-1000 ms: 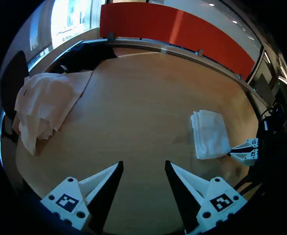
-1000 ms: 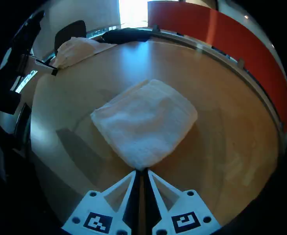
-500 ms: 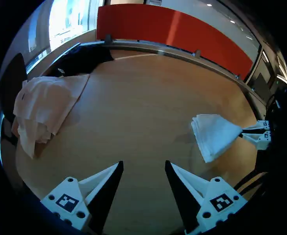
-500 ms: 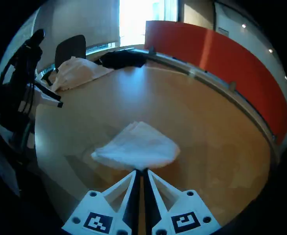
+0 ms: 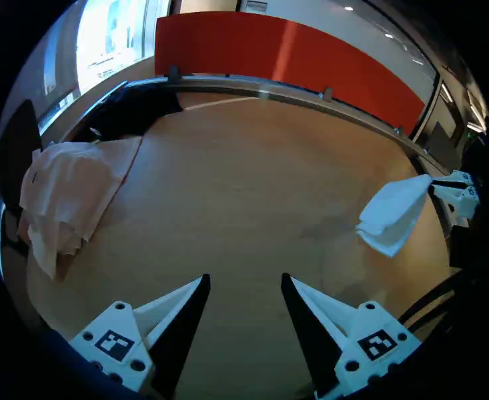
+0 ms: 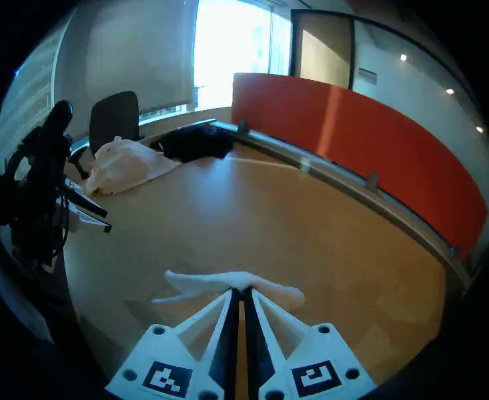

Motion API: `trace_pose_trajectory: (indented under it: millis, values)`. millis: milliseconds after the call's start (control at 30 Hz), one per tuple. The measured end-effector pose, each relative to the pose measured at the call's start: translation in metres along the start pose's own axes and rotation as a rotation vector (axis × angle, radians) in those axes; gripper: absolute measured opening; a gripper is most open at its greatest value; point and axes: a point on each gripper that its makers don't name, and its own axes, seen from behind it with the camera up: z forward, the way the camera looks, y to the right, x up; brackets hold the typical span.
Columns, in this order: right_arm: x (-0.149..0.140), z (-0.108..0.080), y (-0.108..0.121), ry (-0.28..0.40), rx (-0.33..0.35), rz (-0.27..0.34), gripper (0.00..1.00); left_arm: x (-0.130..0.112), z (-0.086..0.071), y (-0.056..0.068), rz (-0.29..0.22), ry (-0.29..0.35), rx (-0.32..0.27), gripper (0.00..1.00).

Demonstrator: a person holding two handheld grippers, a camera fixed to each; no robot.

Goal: Fold towel

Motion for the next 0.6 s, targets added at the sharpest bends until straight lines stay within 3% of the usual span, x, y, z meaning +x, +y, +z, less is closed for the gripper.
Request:
trace_pose_trajectory:
  millis: [267,600]
  values:
    - [-0.008,-0.025,0.043,-0.009,-0.064,0.009,0.05,0.004,0.001,0.007,0.012,0.003,-0.007,0.78]
    - [-0.02,-0.057,0.115,-0.019,-0.149,0.045,0.05,0.006,0.003,0.014,0.025,-0.001,-0.014,0.78]
